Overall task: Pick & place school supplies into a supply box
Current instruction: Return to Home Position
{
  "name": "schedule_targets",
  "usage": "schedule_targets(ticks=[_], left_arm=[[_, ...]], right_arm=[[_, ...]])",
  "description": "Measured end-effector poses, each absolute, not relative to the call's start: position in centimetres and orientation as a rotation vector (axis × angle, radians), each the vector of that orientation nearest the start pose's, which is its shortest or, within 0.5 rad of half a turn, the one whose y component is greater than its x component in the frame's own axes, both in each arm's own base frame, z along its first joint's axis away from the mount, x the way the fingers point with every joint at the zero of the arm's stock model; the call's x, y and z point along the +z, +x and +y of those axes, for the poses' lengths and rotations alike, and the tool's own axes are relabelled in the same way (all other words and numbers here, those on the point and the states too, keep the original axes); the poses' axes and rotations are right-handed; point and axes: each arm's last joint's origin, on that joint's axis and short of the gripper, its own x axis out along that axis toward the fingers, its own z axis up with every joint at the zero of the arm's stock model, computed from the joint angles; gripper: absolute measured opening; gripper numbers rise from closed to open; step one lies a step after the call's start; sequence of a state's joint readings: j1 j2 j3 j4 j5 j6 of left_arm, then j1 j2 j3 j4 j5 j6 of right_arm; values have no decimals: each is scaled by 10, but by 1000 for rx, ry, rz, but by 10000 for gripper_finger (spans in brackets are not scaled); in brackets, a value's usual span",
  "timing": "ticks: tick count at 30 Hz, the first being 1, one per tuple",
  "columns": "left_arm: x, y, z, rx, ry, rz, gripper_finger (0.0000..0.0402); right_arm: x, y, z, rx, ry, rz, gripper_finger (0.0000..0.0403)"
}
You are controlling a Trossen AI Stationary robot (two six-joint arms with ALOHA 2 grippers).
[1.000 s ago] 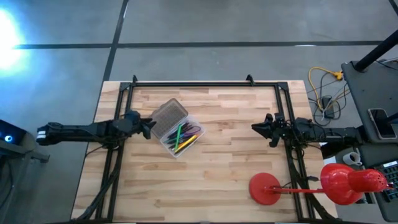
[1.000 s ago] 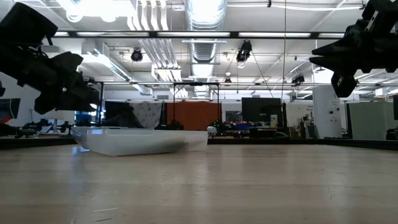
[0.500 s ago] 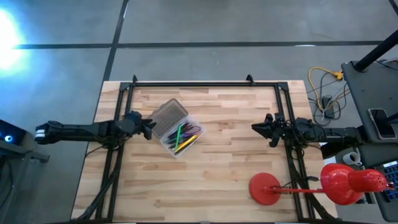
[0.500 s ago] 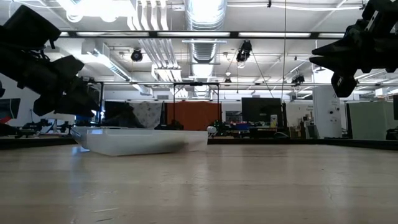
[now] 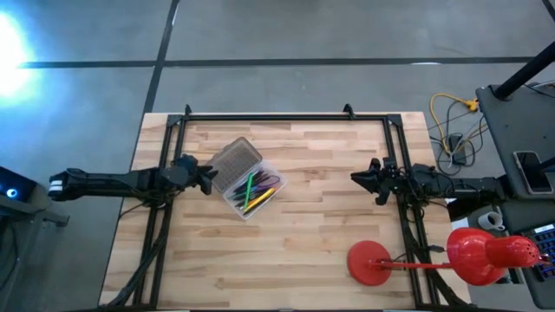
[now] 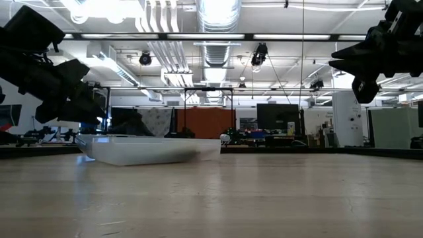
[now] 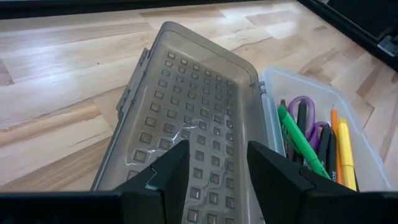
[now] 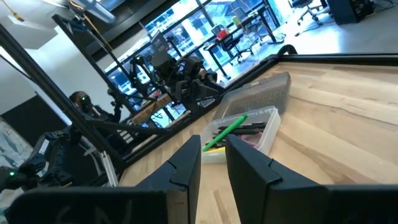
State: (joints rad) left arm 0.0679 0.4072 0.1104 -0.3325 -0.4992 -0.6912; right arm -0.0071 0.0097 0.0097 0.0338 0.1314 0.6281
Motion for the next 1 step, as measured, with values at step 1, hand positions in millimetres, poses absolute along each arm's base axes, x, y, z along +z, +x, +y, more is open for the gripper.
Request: schedule_targets(ticks=[1], left_arm=[[139,104,21,735,-514,405,145]], right_arm=[[169,97,-5,-123,629,-76,68]])
